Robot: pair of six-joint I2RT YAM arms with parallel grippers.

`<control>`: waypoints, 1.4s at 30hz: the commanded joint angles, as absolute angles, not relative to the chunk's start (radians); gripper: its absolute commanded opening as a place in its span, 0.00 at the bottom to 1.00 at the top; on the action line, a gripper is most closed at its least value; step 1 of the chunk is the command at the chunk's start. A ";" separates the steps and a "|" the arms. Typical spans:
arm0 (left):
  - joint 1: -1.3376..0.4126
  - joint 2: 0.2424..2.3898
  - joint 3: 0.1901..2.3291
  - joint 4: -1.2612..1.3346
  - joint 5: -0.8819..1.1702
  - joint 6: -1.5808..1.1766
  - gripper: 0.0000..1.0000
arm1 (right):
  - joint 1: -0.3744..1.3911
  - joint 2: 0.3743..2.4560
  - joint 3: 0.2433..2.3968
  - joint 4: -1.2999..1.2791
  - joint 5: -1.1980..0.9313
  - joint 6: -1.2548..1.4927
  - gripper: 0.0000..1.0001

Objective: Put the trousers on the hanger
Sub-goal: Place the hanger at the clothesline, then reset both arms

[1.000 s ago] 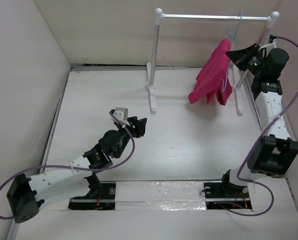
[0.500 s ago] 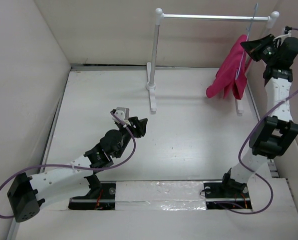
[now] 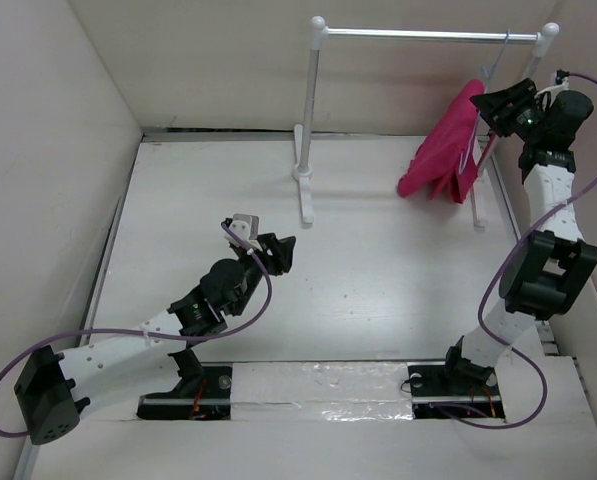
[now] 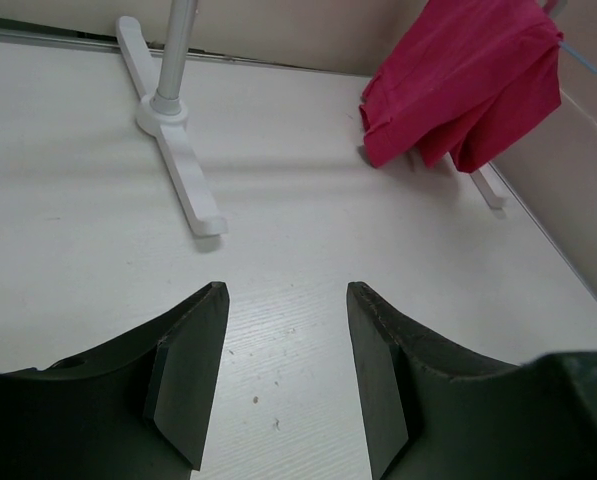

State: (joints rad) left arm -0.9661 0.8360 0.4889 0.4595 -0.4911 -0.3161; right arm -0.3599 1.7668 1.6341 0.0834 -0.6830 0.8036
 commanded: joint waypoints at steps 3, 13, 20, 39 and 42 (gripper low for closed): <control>-0.962 0.825 0.541 0.483 -0.506 -0.310 0.48 | -0.365 1.671 1.651 0.163 -0.672 0.767 0.78; -0.962 0.815 0.538 0.474 -0.541 -0.319 0.51 | -0.330 1.390 1.452 0.101 -0.416 0.686 0.98; -0.962 0.833 0.551 0.449 -0.584 -0.333 0.56 | -0.247 1.059 0.942 0.394 -0.408 0.793 1.00; -0.962 0.801 0.486 0.503 -0.722 -0.333 0.55 | 0.044 0.307 0.348 0.021 -0.476 0.457 1.00; -0.962 0.837 0.506 0.505 -0.755 -0.354 0.58 | 0.044 0.319 0.456 0.003 -0.495 0.446 1.00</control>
